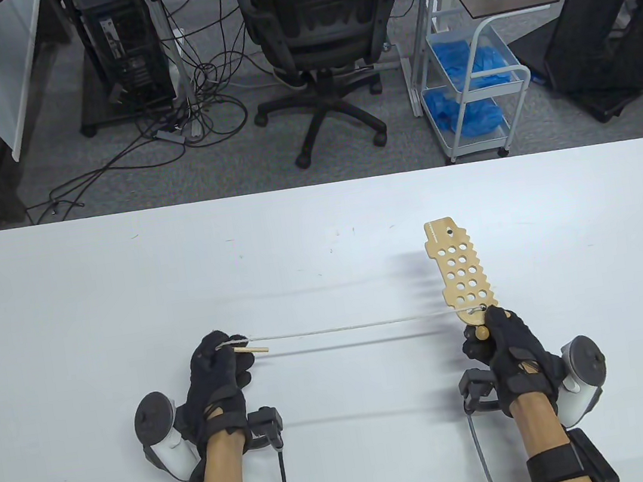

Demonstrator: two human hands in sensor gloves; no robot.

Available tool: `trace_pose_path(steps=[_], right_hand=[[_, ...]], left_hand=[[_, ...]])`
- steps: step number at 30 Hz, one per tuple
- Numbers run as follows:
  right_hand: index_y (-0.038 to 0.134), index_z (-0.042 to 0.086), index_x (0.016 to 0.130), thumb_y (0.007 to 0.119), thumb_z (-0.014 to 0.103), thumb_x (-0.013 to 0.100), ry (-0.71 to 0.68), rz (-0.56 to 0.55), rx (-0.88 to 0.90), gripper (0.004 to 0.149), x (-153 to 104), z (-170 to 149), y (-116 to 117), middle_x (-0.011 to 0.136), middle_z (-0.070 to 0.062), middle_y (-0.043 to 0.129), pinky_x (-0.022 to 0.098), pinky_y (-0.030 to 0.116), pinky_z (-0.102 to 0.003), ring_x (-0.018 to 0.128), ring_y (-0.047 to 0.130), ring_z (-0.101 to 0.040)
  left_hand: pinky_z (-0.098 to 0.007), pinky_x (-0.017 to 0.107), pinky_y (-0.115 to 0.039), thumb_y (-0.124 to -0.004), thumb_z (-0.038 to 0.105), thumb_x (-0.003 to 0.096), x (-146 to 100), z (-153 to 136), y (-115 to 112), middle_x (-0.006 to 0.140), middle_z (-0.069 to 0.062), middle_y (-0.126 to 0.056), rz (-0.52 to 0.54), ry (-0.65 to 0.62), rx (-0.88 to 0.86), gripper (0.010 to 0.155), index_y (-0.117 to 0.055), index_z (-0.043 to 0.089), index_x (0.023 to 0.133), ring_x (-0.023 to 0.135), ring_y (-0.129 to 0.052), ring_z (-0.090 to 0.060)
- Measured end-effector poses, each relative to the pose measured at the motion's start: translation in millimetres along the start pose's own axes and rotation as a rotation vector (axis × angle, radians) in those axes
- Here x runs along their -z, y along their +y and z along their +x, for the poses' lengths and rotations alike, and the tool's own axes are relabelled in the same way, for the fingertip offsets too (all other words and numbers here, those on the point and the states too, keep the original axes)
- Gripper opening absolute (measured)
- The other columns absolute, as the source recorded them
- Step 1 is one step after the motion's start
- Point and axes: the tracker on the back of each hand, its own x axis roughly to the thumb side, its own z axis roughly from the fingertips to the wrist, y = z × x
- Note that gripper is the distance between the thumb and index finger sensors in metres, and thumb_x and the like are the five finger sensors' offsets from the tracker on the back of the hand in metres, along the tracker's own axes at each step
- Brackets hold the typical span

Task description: Remove rope from all holes on crocodile lacing toy

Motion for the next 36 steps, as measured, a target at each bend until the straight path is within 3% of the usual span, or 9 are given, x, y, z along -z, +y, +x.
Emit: trace_pose_path(steps=[10, 28, 36], right_hand=[[0.079, 0.009, 0.076, 0.078, 0.039, 0.044, 0.085, -0.074, 0.191, 0.044, 3.8, -2.2, -20.8, 0.056, -0.015, 0.097, 0.05, 0.076, -0.057, 0.036, 0.099, -0.025], [0.075, 0.014, 0.079, 0.075, 0.042, 0.046, 0.072, -0.141, 0.423, 0.044, 2.9, 0.6, -37.0, 0.061, -0.01, 0.094, 0.055, 0.075, -0.054, 0.041, 0.098, -0.021], [0.074, 0.015, 0.08, 0.074, 0.043, 0.046, 0.075, -0.151, 0.489, 0.044, 2.9, -2.4, -38.3, 0.062, -0.009, 0.094, 0.056, 0.075, -0.053, 0.042, 0.098, -0.021]], left_hand=[[-0.046, 0.064, -0.078, -0.073, 0.042, 0.0545, 2.9, -5.7, 15.0, 0.093, 0.012, -0.091, 0.063, 0.028, -0.108, 0.045, -0.065, 0.043, 0.099, 0.076, -0.095, -0.011], [-0.045, 0.065, -0.077, -0.07, 0.042, 0.0548, -0.8, -11.7, 27.7, 0.093, 0.013, -0.089, 0.214, 0.049, -0.197, 0.046, -0.061, 0.043, 0.1, 0.076, -0.093, -0.01], [-0.046, 0.065, -0.077, -0.07, 0.042, 0.0547, -0.2, -13.3, 26.9, 0.093, 0.012, -0.089, 0.218, 0.055, -0.21, 0.046, -0.061, 0.042, 0.1, 0.075, -0.093, -0.01]])
